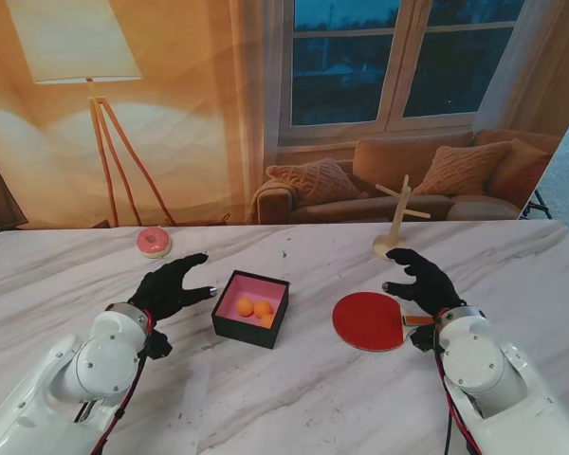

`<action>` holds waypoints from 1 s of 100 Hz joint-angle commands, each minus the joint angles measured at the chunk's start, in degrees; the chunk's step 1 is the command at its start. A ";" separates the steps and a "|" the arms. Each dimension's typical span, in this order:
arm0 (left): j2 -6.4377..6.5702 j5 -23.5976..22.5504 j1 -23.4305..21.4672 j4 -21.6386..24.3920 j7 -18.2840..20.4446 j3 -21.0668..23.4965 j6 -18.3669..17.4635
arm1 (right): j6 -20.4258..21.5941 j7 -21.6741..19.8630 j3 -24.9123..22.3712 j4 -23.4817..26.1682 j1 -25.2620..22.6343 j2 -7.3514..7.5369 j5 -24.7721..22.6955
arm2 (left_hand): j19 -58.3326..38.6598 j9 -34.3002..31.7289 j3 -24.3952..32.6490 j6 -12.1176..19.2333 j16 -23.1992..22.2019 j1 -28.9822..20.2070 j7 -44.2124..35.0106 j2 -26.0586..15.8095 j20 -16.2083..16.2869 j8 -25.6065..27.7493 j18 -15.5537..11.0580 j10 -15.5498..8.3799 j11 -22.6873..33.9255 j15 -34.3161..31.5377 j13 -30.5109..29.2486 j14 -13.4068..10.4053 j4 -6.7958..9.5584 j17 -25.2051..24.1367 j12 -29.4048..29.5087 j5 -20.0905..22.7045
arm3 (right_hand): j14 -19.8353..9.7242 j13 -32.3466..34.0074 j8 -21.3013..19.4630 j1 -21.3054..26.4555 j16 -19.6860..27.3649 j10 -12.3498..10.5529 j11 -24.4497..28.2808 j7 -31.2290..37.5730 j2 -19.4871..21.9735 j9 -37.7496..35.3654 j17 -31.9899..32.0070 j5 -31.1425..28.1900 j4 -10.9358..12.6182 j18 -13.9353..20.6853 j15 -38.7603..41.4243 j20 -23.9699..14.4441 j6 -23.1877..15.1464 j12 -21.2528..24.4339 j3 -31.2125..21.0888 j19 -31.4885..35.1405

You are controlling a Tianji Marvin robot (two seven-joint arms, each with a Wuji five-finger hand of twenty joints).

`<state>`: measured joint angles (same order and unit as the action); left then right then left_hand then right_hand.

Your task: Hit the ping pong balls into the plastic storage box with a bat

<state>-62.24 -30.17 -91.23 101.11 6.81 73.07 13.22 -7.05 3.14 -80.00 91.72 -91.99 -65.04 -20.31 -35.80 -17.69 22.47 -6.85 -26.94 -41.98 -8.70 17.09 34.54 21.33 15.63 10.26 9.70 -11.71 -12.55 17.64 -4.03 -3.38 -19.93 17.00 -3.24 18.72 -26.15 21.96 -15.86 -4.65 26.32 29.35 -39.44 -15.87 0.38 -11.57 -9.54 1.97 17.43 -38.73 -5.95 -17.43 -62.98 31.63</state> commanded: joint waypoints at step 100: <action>-0.96 7.87 -0.70 -3.81 -0.34 -0.54 -14.15 | 11.22 2.08 6.76 4.31 -2.43 -1.03 2.22 | -2.48 4.11 5.53 0.43 2.38 2.13 -0.18 0.17 -2.42 0.17 -3.15 -1.43 0.14 0.95 1.68 -2.81 1.69 -0.72 1.48 -1.64 | -2.39 -1.22 0.57 -2.85 1.93 -3.79 -1.18 -1.80 -1.60 1.38 -2.01 5.71 1.51 2.49 -0.91 0.73 -3.64 1.76 -0.24 -3.24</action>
<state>-63.43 -22.71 -91.52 96.64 4.94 72.35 -0.66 4.10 5.85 -73.45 96.12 -94.19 -65.88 -17.72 -39.15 -17.75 26.77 -7.01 -25.36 -41.90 -9.97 16.74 33.01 21.85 14.62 9.82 11.14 -11.78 -12.59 16.76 -3.99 -2.81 -19.87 17.12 -4.42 18.74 -25.94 21.15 -14.61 -6.73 25.79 28.43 -39.55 -15.88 -1.54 -8.11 -9.57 2.97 17.41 -38.60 -7.30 -16.62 -63.08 28.90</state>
